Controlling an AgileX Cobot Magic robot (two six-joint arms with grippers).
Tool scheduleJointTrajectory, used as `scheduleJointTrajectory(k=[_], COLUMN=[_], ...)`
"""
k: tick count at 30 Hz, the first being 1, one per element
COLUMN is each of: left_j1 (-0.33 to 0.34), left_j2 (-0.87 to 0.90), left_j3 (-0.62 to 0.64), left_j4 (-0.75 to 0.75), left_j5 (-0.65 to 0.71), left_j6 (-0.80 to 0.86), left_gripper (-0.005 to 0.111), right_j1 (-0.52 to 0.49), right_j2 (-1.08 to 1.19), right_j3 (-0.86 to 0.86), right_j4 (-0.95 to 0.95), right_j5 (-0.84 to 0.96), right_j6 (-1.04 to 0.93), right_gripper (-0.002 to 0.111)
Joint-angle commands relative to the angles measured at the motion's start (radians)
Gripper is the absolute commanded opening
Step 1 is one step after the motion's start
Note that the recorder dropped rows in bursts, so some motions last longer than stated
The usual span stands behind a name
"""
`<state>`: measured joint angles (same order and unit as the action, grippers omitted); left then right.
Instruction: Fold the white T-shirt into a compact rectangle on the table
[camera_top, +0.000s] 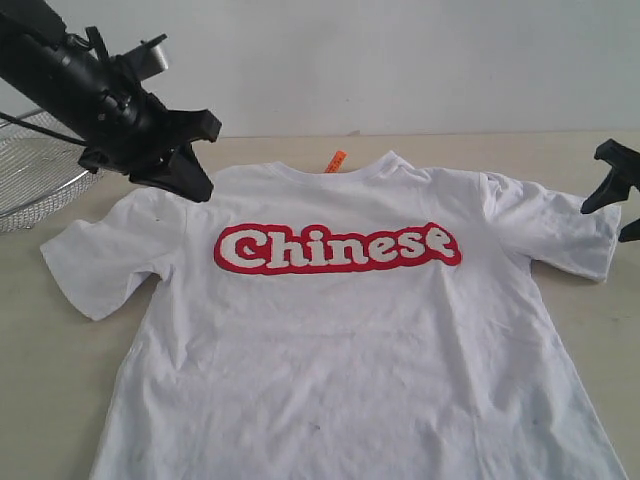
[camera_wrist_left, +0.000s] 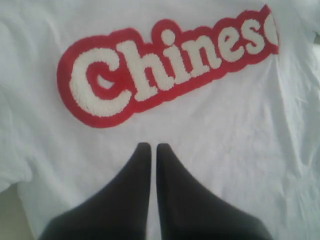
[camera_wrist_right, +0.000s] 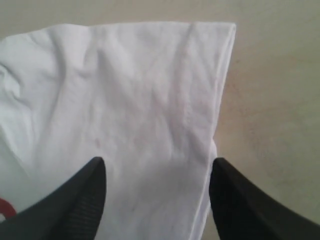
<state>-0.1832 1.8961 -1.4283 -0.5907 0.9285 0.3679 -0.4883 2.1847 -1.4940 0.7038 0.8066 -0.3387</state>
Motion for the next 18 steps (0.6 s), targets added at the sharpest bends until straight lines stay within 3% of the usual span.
scheduleJointTrajectory(k=[1, 18], left_j1=[-0.004, -0.004], left_j2=[-0.015, -0.015], left_j3=[0.044, 0.051], left_j4=[-0.004, -0.004], left_j5=[-0.042, -0.091], left_j6=[0.037, 0.054], left_gripper=[0.005, 0.005], right_j1=[-0.006, 0.005], right_j2=[0.001, 0.003], right_j3=[-0.007, -0.003], right_j4=[0.000, -0.089], right_j5=[0.013, 0.100], right_j6=[-0.009, 0.066], right_gripper=[0.055, 0.055])
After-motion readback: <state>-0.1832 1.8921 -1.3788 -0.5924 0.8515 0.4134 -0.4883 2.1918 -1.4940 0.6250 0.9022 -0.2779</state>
